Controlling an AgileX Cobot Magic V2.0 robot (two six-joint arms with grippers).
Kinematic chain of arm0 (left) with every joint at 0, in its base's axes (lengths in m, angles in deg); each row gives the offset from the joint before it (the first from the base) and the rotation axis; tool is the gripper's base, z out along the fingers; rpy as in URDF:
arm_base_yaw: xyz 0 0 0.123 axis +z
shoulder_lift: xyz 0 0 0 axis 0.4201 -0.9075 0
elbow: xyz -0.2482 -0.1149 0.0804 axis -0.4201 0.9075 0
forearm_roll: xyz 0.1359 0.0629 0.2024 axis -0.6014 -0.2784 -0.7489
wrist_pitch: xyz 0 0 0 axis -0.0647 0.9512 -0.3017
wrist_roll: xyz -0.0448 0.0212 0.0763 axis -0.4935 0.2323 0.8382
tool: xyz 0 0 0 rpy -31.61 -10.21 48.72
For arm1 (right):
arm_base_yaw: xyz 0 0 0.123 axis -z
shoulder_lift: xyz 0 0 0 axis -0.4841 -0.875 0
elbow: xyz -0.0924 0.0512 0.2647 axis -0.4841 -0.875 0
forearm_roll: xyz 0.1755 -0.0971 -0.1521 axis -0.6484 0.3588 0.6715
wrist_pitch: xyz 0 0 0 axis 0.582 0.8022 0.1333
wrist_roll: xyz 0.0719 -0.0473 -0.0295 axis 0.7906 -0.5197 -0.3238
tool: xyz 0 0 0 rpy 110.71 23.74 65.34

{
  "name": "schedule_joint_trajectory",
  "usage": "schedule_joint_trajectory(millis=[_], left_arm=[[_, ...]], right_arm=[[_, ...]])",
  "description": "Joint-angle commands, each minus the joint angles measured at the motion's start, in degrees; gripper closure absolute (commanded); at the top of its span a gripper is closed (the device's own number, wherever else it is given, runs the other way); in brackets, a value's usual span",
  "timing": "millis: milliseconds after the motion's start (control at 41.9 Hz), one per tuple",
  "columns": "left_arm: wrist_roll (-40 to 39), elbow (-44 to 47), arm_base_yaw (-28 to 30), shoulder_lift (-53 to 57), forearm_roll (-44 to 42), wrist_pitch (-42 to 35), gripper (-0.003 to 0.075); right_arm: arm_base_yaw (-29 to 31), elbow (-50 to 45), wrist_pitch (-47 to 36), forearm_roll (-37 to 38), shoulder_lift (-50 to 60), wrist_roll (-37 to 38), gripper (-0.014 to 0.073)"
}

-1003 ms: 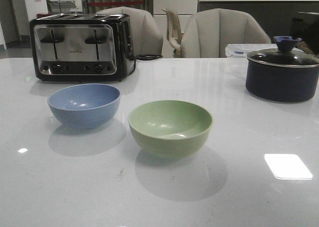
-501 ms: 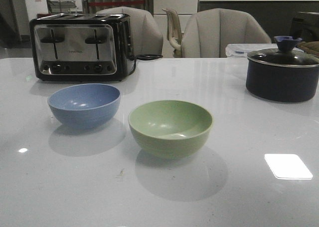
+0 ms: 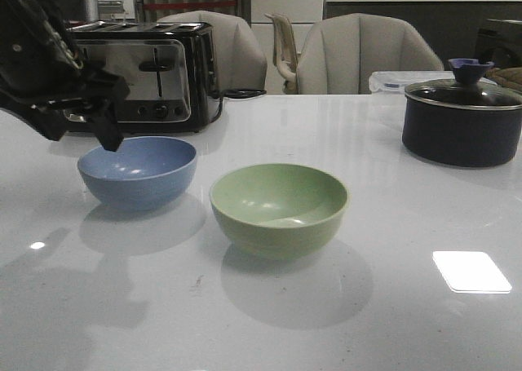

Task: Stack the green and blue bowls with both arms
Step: 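Lower the left gripper onto the rim of the blue bowl and grasp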

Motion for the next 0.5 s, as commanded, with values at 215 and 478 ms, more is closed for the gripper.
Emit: schedule_joint_trajectory(millis=[215, 478], left_arm=[[0.12, -6.57, -0.44, -6.65, 0.0, -8.56, 0.0191], [-0.3, -7.75, -0.44, -8.11, 0.0, -7.42, 0.0454]], right_arm=[[-0.02, 1.53, -3.17, 0.1, 0.47, -0.64, 0.0153], [-0.02, 1.53, -3.17, 0.1, 0.47, -0.64, 0.0153]])
